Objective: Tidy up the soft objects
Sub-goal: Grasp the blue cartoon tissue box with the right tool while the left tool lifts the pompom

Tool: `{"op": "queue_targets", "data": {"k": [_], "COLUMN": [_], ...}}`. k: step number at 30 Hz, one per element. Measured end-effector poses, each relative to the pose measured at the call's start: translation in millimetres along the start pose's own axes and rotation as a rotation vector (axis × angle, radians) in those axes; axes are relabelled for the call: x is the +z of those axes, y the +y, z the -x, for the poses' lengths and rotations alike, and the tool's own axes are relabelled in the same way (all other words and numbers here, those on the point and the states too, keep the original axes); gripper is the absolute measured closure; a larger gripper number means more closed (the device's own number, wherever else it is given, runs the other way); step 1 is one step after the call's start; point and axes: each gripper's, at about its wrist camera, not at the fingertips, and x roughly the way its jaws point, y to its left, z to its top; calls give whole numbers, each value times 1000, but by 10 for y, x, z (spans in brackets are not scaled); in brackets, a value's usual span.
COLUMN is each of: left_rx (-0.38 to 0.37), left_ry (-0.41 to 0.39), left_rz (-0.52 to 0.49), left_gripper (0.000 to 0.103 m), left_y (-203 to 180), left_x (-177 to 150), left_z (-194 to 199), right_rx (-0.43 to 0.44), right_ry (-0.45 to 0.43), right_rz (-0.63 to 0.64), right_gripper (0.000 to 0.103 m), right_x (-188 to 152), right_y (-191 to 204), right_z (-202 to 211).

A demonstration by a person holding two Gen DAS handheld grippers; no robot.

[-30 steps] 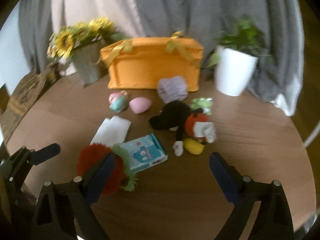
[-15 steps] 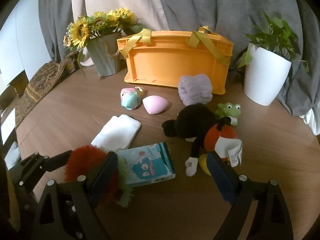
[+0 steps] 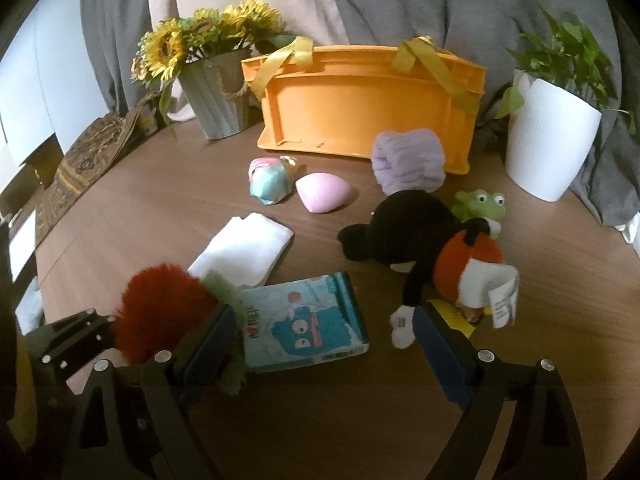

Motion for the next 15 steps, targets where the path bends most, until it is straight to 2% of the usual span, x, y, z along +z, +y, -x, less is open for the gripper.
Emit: {"op": "queue_targets", "data": {"k": [6, 9, 15], "left_rx": [38, 59, 71], "left_ry": [-17, -22, -31], "left_rz": [18, 38, 45], "left_gripper": [67, 67, 66], "left_y": [85, 139, 192], "left_x": [-3, -2, 48], "left_z": [74, 95, 84], "right_rx": [3, -33, -27], "right_ry": [14, 28, 54], "right_rz": [2, 33, 90], "right_gripper": [12, 12, 12], "right_x": [8, -3, -58], "right_y": [51, 71, 166], "right_z": [-75, -133, -244]}}
